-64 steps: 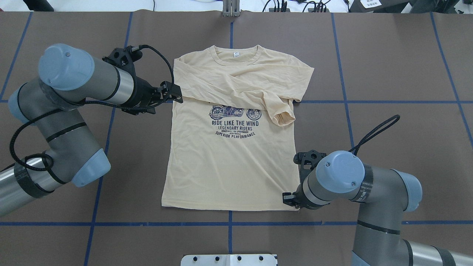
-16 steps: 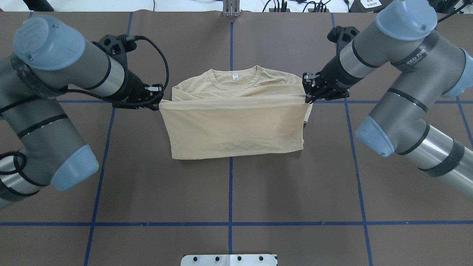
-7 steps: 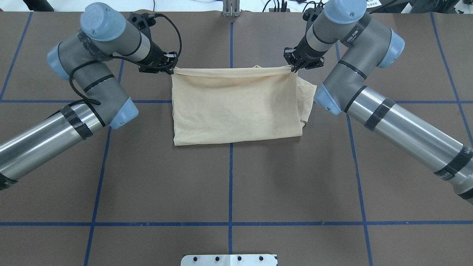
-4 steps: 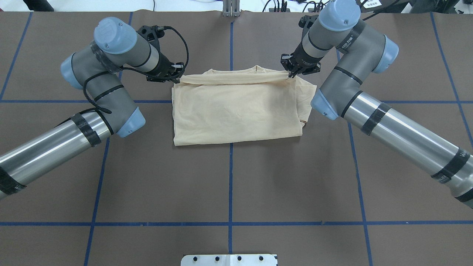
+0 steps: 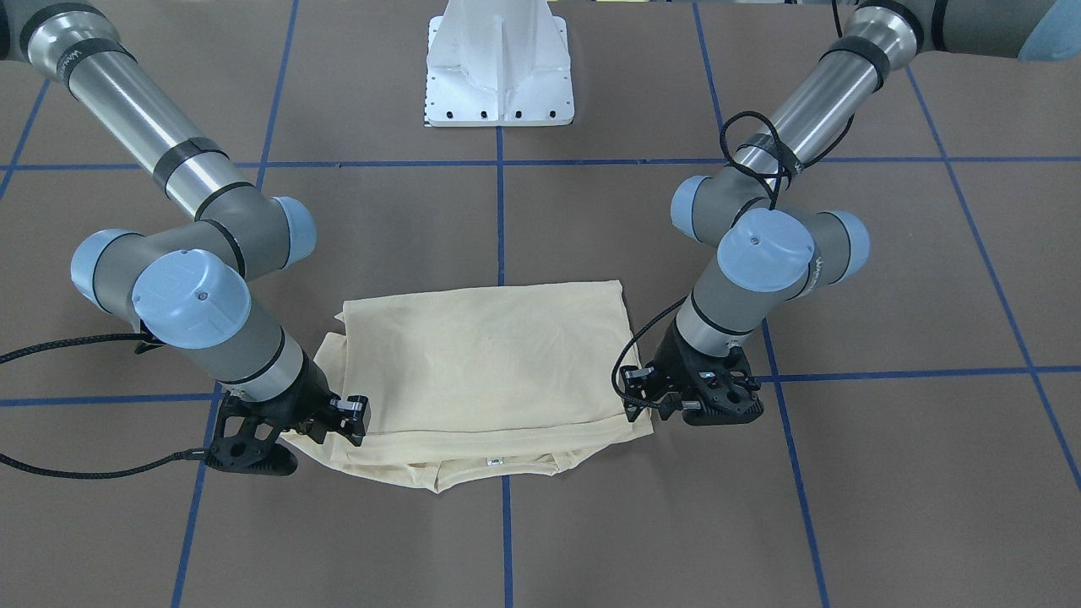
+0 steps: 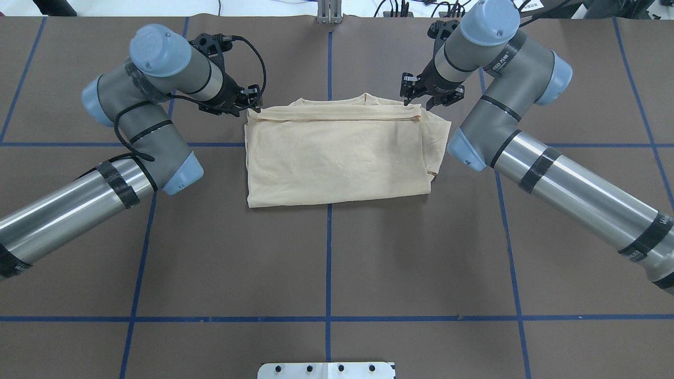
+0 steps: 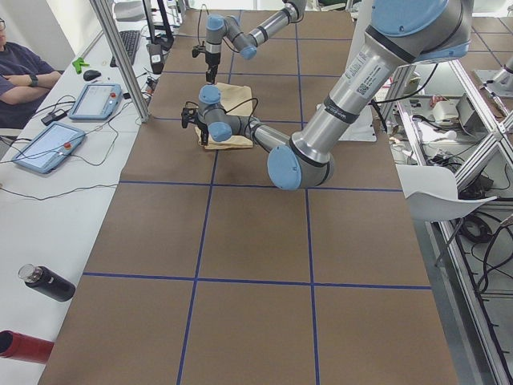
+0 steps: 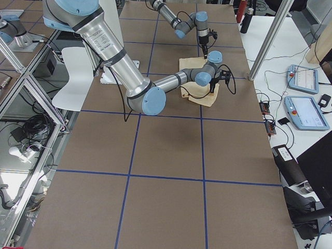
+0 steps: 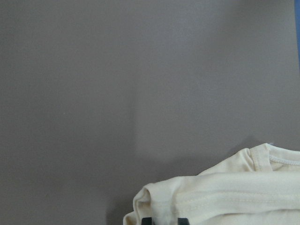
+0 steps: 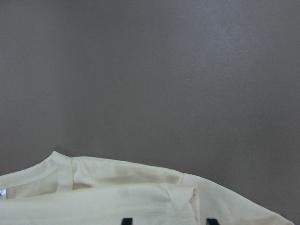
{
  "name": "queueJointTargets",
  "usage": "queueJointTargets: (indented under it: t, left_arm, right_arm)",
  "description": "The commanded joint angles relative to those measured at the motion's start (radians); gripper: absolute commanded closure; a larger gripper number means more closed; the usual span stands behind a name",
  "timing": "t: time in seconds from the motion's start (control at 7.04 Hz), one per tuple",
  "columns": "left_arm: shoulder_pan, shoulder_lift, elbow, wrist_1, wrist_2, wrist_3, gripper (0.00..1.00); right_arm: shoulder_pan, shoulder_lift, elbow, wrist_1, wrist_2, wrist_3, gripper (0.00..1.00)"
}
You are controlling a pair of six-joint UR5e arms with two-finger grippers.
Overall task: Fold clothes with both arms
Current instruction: 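Lay the hem down at the collar and open both grippers, then raise the left gripper away while the right gripper grasps the folded edge nearest it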
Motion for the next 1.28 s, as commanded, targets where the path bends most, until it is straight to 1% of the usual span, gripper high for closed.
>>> queueJointTargets:
  t: [0.0, 0.14, 0.43, 0.57, 0.71, 0.85, 0.99, 1.14]
  left_arm:
    - [-0.057, 0.059, -0.056, 0.004, -0.005, 0.019, 0.01]
    - [-0.065, 0.098, -0.118, 0.037, -0.002, 0.105, 0.01]
    - [-0.068, 0.11, -0.226, 0.132, 0.0, 0.117, 0.01]
    - [-0.067, 0.11, -0.273, 0.175, 0.0, 0.117, 0.01]
    - [-0.067, 0.11, -0.298, 0.194, 0.0, 0.115, 0.01]
    - [-0.065, 0.11, -0.301, 0.194, 0.001, 0.114, 0.01]
    - [-0.065, 0.109, -0.306, 0.194, 0.001, 0.114, 0.01]
    - [-0.065, 0.11, -0.309, 0.194, 0.003, 0.115, 0.01]
  right_arm:
    - [0.008, -0.055, 0.082, 0.005, 0.054, -0.026, 0.0]
    - [0.005, -0.121, 0.185, -0.011, 0.076, -0.014, 0.01]
    - [-0.037, -0.234, 0.335, -0.029, 0.08, 0.119, 0.01]
    - [-0.069, -0.267, 0.369, -0.064, 0.079, 0.129, 0.01]
    - [-0.109, -0.278, 0.365, -0.068, 0.07, 0.131, 0.02]
    - [-0.151, -0.278, 0.354, -0.071, 0.058, 0.131, 0.02]
    - [-0.165, -0.267, 0.358, -0.104, 0.045, 0.131, 0.04]
    - [-0.168, -0.262, 0.369, -0.132, 0.045, 0.129, 0.1]
